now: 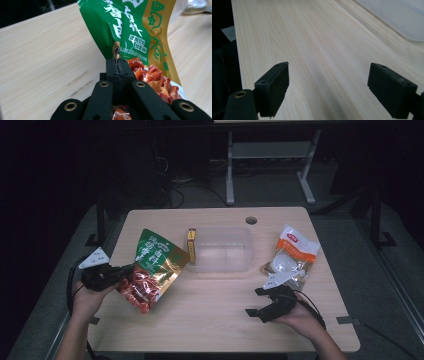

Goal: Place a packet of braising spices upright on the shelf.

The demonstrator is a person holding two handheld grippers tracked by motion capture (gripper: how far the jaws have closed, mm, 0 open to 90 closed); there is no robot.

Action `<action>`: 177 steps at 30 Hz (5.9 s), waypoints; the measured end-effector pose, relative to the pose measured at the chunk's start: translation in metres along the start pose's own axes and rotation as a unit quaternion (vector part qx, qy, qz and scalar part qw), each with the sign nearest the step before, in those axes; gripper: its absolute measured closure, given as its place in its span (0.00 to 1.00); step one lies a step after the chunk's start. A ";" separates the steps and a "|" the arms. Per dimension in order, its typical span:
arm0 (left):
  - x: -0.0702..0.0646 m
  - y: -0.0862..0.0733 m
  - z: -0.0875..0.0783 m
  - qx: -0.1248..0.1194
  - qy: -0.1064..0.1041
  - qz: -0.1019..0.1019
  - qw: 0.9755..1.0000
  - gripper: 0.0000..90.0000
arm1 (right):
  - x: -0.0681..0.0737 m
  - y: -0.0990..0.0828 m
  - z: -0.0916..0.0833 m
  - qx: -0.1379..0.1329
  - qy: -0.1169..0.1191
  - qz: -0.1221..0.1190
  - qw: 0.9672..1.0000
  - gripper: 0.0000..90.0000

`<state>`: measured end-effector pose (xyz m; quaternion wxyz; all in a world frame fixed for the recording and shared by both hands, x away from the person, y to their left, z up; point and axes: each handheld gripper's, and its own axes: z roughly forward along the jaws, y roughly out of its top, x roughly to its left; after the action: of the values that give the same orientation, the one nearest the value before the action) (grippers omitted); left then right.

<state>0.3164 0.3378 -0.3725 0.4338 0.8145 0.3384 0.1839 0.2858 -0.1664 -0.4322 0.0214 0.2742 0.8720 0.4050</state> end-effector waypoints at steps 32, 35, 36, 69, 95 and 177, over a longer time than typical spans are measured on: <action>-0.100 0.033 0.063 0.044 -0.135 0.132 0.981 1.00 | -0.014 0.024 -0.020 -0.059 0.058 0.022 0.996 0.40; -0.107 0.037 0.067 0.047 -0.142 0.146 0.978 1.00 | -0.013 0.032 -0.020 -0.065 0.062 0.018 0.996 0.40; -0.108 0.037 0.068 0.047 -0.143 0.148 0.977 1.00 | -0.012 0.035 -0.020 -0.069 0.063 0.016 0.996 0.40; -0.126 0.047 0.068 0.034 -0.159 0.181 0.970 1.00 | -0.019 0.066 0.013 -0.052 0.141 0.006 0.989 0.83; -0.121 0.044 0.069 0.024 -0.161 0.177 0.971 0.92 | -0.015 0.074 -0.003 -0.066 0.145 -0.009 0.987 1.00; -0.090 -0.010 0.082 0.066 -0.138 0.089 0.984 0.20 | -0.046 0.209 -0.089 -0.095 -0.054 0.016 0.994 1.00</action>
<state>0.2979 0.2306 -0.4272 0.4041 0.8855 0.2130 0.0845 0.3981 -0.1427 -0.2311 0.0878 0.3059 0.8229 0.4706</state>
